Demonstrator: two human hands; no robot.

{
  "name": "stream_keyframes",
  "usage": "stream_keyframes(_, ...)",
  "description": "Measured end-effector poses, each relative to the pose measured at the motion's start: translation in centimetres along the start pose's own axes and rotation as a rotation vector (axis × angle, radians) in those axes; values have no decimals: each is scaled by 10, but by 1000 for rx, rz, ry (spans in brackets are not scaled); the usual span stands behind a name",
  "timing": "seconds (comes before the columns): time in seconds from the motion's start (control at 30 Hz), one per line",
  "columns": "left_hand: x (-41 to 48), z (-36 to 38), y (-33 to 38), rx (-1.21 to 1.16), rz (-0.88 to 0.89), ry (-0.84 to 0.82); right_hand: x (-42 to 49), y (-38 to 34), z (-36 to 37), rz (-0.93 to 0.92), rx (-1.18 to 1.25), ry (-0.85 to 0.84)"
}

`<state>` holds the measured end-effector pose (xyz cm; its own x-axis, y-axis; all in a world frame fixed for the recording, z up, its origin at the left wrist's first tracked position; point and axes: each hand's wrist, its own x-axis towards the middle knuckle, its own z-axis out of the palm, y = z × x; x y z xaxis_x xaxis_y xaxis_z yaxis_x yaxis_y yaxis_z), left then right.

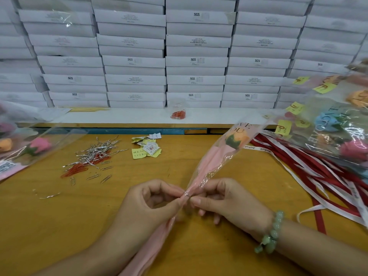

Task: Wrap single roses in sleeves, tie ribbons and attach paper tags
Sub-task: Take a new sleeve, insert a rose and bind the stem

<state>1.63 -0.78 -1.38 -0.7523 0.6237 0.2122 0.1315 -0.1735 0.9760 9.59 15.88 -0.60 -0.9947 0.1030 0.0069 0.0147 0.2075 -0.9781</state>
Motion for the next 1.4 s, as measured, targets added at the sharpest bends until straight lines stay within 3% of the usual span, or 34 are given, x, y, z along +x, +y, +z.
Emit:
stream_keyframes(0.6,2,-2,0,58,7,2,-1,-4,2,29,-94,-19)
stream_keyframes(1.4,2,0,2,-51,-47,20,0,-5,-3,39,43,-18)
